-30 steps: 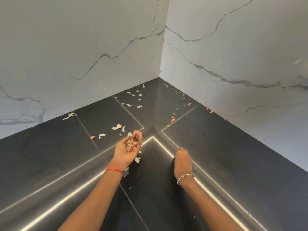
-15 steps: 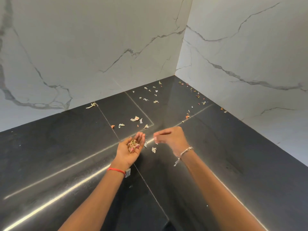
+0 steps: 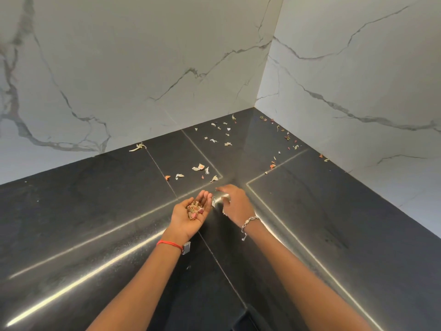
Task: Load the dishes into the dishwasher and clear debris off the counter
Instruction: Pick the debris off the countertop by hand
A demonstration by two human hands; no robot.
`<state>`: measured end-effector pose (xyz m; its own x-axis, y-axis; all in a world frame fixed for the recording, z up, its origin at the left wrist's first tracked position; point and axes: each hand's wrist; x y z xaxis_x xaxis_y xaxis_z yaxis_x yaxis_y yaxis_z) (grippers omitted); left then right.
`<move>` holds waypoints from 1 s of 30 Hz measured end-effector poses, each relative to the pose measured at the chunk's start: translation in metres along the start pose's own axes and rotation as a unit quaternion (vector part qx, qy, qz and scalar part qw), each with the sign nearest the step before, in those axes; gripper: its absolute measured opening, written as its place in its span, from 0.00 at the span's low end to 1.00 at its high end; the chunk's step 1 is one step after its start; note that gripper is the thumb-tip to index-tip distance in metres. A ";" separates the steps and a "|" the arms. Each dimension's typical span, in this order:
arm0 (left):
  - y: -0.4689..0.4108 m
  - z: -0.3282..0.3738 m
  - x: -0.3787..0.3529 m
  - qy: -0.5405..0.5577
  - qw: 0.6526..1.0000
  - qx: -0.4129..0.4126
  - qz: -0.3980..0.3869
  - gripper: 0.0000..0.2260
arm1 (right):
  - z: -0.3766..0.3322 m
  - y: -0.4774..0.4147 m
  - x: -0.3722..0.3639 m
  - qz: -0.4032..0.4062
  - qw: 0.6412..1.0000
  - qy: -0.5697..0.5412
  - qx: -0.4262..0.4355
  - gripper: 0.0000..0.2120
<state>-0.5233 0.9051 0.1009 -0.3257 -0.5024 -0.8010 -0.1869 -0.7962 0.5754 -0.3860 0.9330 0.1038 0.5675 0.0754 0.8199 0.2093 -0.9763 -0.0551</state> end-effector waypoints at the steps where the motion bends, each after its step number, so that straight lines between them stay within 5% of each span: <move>1: 0.001 0.003 0.002 -0.002 1.000 -0.003 0.002 0.16 | 0.004 0.001 -0.007 -0.046 0.998 0.027 0.032 0.18; 6: 0.005 0.016 0.008 0.003 1.000 -0.015 0.002 0.16 | 0.016 0.002 -0.019 -0.153 0.954 0.200 0.160 0.20; 13: 0.003 0.021 0.010 0.019 1.000 -0.011 0.007 0.16 | 0.042 0.024 -0.010 -0.156 0.965 0.188 0.099 0.22; 17: -0.001 0.017 0.009 0.016 1.000 -0.008 0.006 0.16 | 0.043 0.042 -0.017 -0.095 0.980 0.158 0.077 0.28; 24: -0.003 0.015 0.008 0.020 1.000 -0.005 0.005 0.16 | 0.031 0.031 -0.019 -0.048 0.987 0.130 0.078 0.14; 30: -0.005 0.018 0.008 0.013 1.000 -0.013 0.011 0.16 | -0.013 0.004 0.012 0.123 0.984 -0.126 0.021 0.05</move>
<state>-0.5414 0.9114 0.0946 -0.3059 -0.5281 -0.7922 -0.1550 -0.7934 0.5887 -0.3889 0.9274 0.1214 0.7838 -0.1085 0.6114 0.0713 -0.9624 -0.2621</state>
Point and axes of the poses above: each hand's wrist, its own y-axis away from the middle knuckle, its own x-axis out of the back of the hand, z = x × y
